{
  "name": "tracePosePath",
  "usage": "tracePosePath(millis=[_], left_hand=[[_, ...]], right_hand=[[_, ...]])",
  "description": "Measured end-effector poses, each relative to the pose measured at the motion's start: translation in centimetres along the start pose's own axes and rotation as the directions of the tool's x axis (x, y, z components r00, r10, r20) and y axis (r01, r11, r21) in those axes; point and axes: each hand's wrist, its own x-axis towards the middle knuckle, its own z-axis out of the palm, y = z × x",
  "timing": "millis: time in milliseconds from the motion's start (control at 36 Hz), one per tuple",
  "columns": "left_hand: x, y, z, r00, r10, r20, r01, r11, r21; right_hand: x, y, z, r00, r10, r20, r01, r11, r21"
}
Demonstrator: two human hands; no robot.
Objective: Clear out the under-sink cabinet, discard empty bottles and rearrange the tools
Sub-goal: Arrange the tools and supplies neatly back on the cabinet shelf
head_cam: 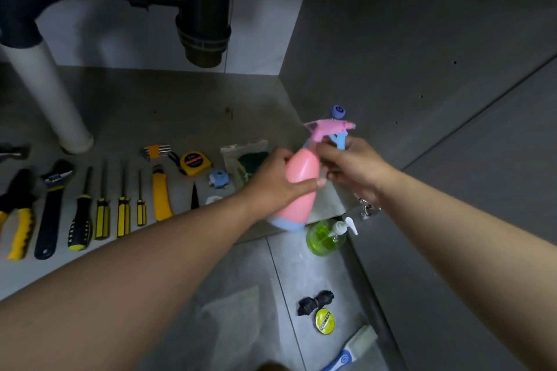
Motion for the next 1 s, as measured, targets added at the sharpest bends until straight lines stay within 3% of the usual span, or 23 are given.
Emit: tracePosePath(millis=[83,139,222,306,361,472,611,833,1000], left_hand=[[0.6,-0.8,-1.7,0.986,0.119,-0.113,-0.086,0.962,0.257],[0.7,-1.8,-2.9,0.984,0.153,-0.086,-0.087,0.851,0.518],[0.8,-3.2,-3.4,0.998,0.035,0.043,-0.055,0.654,0.754],[0.9,-4.1,-2.8,0.988,-0.077,0.131,-0.064,0.572,0.818],[1.1,-4.6,-2.3,0.986,-0.080,0.147,-0.078,0.558,0.826],[1.4,-5.2,-1.7,0.993,0.048,0.108,-0.116,0.563,0.819],[1.7,-5.7,-1.9,0.984,0.134,0.117,-0.175,0.609,0.774],[1.4,-5.2,-2.9,0.959,0.283,-0.006,-0.231,0.794,0.562],[0.8,-4.4,-6.5,0.958,0.253,-0.135,-0.194,0.918,0.345]], right_hand=[[1.5,-1.3,-0.7,0.983,-0.037,-0.178,0.039,0.999,0.005],[2.9,-2.0,-0.9,0.954,-0.092,-0.286,0.081,0.995,-0.051],[5.1,-1.8,-0.5,0.920,-0.175,-0.351,0.126,0.980,-0.157],[7.1,-0.8,0.5,0.903,-0.190,-0.386,0.096,0.964,-0.249],[8.0,0.1,1.3,0.895,-0.182,-0.407,0.077,0.962,-0.262],[8.8,0.8,2.0,0.855,-0.217,-0.471,0.057,0.942,-0.330],[8.8,0.0,1.5,0.782,-0.330,-0.529,0.131,0.916,-0.378],[9.5,0.1,2.0,0.829,-0.279,-0.485,0.142,0.943,-0.300],[10.2,0.6,3.4,0.853,-0.185,-0.488,0.041,0.956,-0.291]])
